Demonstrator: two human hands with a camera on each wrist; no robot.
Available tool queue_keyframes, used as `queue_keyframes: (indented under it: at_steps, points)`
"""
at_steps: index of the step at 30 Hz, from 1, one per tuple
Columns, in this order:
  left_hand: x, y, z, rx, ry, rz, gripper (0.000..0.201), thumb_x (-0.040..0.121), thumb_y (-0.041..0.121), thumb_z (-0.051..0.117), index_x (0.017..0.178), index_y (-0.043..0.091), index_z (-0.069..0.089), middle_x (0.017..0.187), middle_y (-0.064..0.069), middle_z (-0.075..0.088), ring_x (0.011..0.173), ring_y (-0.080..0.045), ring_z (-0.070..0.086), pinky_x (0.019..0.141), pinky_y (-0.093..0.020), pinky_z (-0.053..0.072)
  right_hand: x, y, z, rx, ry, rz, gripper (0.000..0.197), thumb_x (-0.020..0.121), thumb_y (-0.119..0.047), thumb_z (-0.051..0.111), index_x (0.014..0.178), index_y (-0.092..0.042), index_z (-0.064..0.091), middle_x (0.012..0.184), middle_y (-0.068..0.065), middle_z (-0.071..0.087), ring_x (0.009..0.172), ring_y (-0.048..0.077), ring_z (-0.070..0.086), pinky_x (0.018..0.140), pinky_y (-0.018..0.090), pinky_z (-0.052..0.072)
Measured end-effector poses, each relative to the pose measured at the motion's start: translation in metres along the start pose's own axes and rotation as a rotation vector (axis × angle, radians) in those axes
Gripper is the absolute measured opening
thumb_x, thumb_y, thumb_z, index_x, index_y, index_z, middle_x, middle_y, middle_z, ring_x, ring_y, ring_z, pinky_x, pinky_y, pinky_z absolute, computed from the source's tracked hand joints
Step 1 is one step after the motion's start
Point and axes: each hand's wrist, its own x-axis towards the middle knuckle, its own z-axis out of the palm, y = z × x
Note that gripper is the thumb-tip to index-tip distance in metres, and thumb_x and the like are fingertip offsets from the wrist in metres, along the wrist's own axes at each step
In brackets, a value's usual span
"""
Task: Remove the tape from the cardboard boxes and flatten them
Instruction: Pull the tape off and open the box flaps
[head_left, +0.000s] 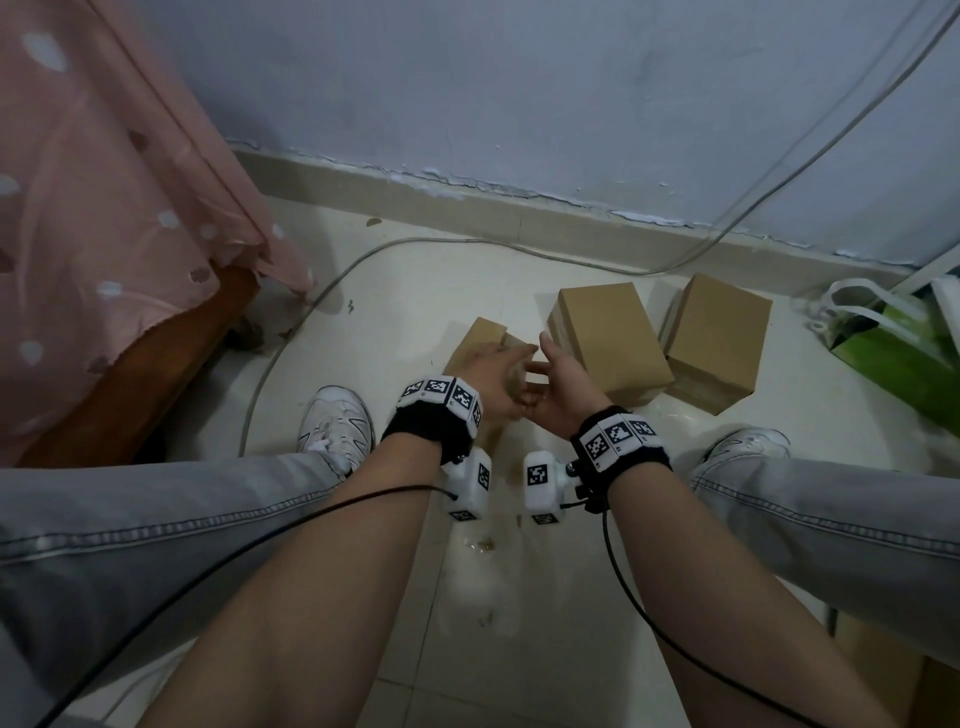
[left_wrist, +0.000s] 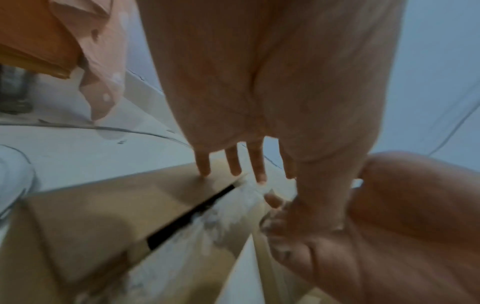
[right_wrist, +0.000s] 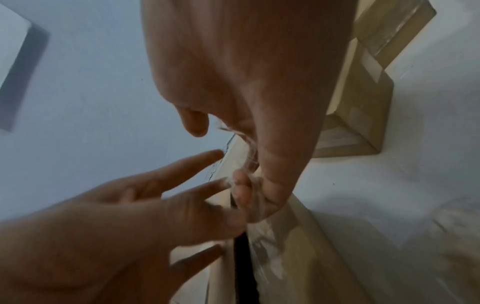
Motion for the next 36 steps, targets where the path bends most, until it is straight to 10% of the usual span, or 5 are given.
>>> queue_keyframes:
  at_steps: [4,11,15,18,36]
  points:
    - [0.001,0.004,0.012,-0.164,0.023,0.009,0.079,0.072,0.012,0.083,0.141,0.02,0.047,0.104,0.004,0.061,0.086,-0.004,0.053,0.066,-0.007,0.039,-0.003,-0.003,0.004,-0.018,-0.056,0.025,0.058,0.092,-0.061,0.05,0.11,-0.006,0.057,0.072,0.008,0.051,0.05,0.016,0.037,0.056,0.028,0.034]
    - [0.001,-0.006,0.014,-0.277,0.25,-0.079,0.015,0.078,0.0,0.074,0.091,0.007,0.077,0.081,0.0,0.065,0.072,-0.011,0.06,0.055,-0.002,0.039,-0.007,-0.01,0.005,-0.074,-0.07,0.008,0.063,0.095,-0.061,0.045,0.13,-0.009,0.043,0.096,0.016,0.067,0.066,0.023,0.068,0.069,0.037,0.051]
    - [-0.001,-0.01,0.011,-0.275,0.362,-0.097,0.02,0.077,-0.002,0.07,0.087,0.013,0.078,0.085,-0.008,0.071,0.077,-0.016,0.061,0.072,-0.019,0.048,-0.009,-0.007,0.005,-0.11,-0.092,-0.009,0.04,0.1,-0.042,0.049,0.119,-0.007,0.053,0.094,0.016,0.066,0.072,0.024,0.065,0.083,0.043,0.056]
    - [0.0,-0.012,0.012,-0.284,0.412,-0.106,0.022,0.076,-0.001,0.07,0.086,0.016,0.079,0.081,-0.006,0.071,0.074,-0.012,0.059,0.065,-0.009,0.044,-0.01,-0.008,0.002,-0.149,-0.08,-0.009,0.042,0.101,-0.019,0.048,0.135,0.005,0.047,0.121,0.025,0.061,0.089,0.029,0.066,0.104,0.049,0.047]
    - [0.002,-0.029,0.011,-0.641,0.299,-0.285,0.013,0.077,0.014,0.083,0.088,0.017,0.077,0.075,0.008,0.068,0.077,-0.01,0.064,0.064,-0.008,0.047,-0.021,-0.02,-0.001,-0.372,-0.038,-0.099,0.02,0.083,0.01,0.068,0.101,0.002,0.067,0.097,0.03,0.07,0.079,0.028,0.073,0.069,0.031,0.062]
